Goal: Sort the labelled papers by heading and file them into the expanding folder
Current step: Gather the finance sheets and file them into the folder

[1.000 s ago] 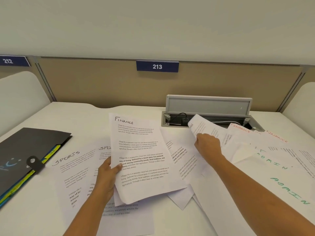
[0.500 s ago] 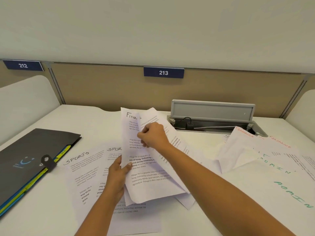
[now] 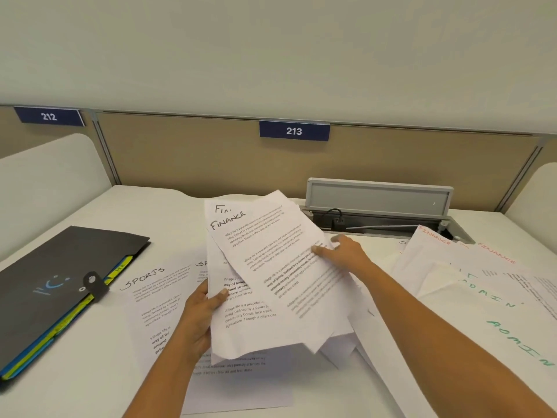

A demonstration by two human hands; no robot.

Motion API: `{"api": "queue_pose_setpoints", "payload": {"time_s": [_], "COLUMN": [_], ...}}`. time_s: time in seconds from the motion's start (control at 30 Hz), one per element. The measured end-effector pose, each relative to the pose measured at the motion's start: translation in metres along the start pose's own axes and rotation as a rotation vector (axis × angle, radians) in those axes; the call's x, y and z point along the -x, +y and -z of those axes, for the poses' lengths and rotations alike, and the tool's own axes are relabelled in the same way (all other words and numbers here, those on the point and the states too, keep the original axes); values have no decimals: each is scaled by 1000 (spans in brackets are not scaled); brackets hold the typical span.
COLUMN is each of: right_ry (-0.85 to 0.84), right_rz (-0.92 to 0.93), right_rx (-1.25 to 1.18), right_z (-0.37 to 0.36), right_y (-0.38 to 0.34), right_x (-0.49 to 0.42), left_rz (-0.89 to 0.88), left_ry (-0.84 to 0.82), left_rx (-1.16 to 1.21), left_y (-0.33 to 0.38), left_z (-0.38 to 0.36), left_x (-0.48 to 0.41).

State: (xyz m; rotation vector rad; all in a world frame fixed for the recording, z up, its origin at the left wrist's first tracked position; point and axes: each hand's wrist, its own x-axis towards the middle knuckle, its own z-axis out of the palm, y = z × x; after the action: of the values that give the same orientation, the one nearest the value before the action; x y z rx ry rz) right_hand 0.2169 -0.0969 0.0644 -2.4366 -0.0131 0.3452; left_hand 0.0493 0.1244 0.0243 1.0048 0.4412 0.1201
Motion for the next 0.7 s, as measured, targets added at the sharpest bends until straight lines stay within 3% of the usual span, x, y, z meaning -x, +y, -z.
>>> {"api": "queue_pose_setpoints", "payload": {"time_s": [0.3, 0.5, 0.7], "right_ry": [89, -114, 91], "right_rz": [-126, -201, -137], "right_rx": [-575, -820, -948], "right_z": [-2, 9, 24], "right_y": [31, 62, 93], "right_x": [19, 54, 78], "left_rz": [8, 20, 103], "left_ry": [-29, -48, -108], "left_rx": [-23, -56, -96], "left_y": [-9, -20, -34], "left_z": [-20, -39, -66], "left_x": [-4, 1, 10]}}
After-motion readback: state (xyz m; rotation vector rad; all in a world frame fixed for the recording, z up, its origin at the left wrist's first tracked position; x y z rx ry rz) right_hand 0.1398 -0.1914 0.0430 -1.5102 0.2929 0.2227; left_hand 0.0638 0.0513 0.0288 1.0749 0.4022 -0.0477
